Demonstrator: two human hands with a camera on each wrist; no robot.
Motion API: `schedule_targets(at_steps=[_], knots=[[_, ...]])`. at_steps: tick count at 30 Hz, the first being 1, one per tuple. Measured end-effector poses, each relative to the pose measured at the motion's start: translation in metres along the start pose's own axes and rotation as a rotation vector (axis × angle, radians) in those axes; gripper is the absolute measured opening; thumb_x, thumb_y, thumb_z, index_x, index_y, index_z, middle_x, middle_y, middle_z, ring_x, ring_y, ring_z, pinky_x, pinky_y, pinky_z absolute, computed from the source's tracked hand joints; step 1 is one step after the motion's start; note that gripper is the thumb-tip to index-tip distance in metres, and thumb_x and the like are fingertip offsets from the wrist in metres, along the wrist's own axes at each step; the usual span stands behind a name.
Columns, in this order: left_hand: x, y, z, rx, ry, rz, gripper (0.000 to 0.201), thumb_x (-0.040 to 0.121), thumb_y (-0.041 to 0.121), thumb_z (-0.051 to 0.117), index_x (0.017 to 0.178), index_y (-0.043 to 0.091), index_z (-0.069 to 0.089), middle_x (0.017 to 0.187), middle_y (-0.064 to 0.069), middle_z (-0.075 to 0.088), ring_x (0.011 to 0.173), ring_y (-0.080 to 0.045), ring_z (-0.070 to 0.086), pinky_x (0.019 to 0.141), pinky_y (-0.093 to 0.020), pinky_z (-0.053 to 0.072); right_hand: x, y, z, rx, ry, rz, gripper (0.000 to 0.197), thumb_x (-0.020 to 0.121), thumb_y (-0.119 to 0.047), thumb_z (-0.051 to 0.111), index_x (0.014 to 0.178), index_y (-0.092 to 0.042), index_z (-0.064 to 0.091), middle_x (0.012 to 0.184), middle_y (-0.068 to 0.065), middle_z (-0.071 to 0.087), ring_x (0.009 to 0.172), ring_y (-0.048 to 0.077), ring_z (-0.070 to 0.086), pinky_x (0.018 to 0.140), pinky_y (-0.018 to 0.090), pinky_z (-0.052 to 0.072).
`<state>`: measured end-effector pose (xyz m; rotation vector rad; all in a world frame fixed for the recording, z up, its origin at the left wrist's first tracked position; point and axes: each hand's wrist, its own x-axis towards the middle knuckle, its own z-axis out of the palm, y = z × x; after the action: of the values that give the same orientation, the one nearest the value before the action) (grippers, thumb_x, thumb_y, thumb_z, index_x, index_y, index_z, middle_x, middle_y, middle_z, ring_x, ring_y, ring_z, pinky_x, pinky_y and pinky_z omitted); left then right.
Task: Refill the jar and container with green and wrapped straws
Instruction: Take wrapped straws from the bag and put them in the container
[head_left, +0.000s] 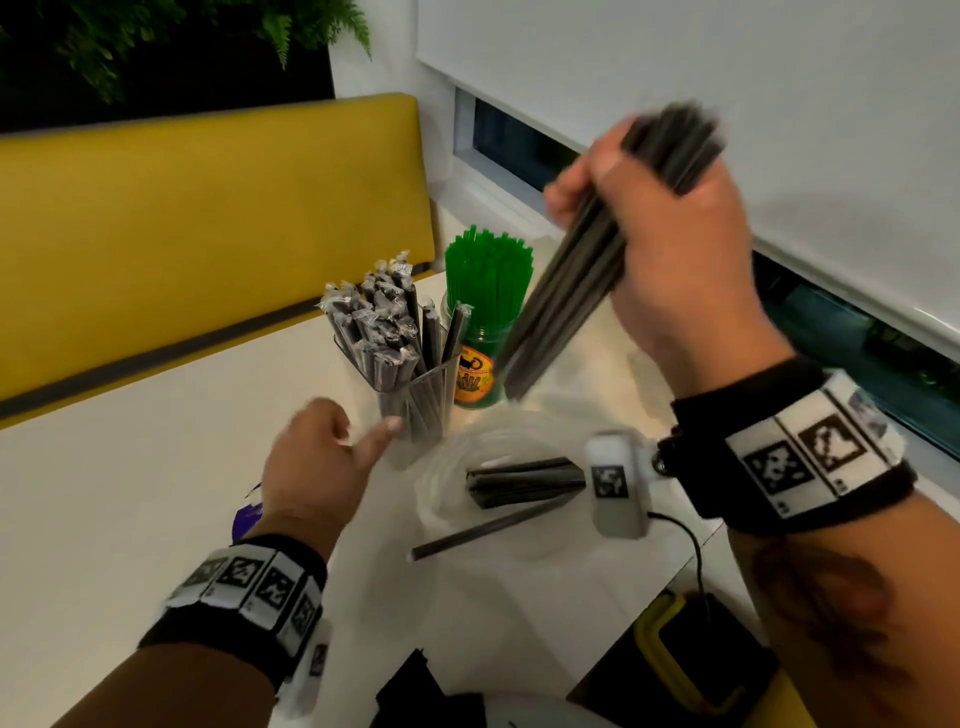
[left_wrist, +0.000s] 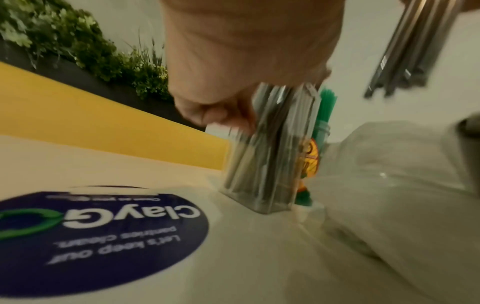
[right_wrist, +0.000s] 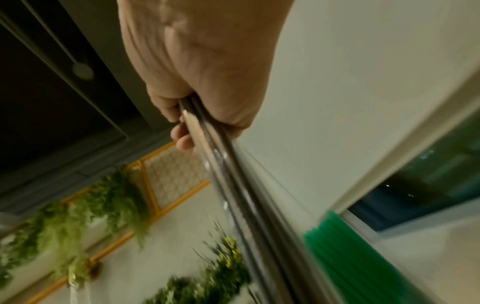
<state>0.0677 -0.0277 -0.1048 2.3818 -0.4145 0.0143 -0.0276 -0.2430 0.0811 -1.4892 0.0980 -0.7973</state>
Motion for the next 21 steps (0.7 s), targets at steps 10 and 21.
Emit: schedule_targets(at_steps=[10, 21], knots=[[0.045, 0.036, 0.013, -0.647, 0.137, 0.126, 0.148, 0.049, 0.043, 0.093, 0.156, 0.015, -0.005, 0.164, -0.01, 0.014, 0.147, -0.005, 0.013, 0.123, -0.027, 0.016, 0.031, 0.017, 0.079, -0.321, -0.031, -0.273, 0.006, 0.092, -0.018, 0.063, 0.092, -0.018, 0.057, 0.088, 0.013, 0.068, 0.083, 0.026, 0.066, 0.077, 0.038, 0.057], [0.051, 0.032, 0.028, -0.474, 0.212, 0.082, 0.143, 0.05, 0.044, 0.094, 0.157, 0.011, 0.003, 0.154, -0.01, 0.035, 0.143, -0.021, 0.031, 0.119, -0.033, 0.027, 0.029, 0.06, 0.104, -0.36, -0.224, -0.002, 0.008, 0.092, -0.025, 0.064, 0.095, -0.019, 0.061, 0.093, 0.012, 0.071, 0.089, 0.026, 0.069, 0.081, 0.039, 0.056]])
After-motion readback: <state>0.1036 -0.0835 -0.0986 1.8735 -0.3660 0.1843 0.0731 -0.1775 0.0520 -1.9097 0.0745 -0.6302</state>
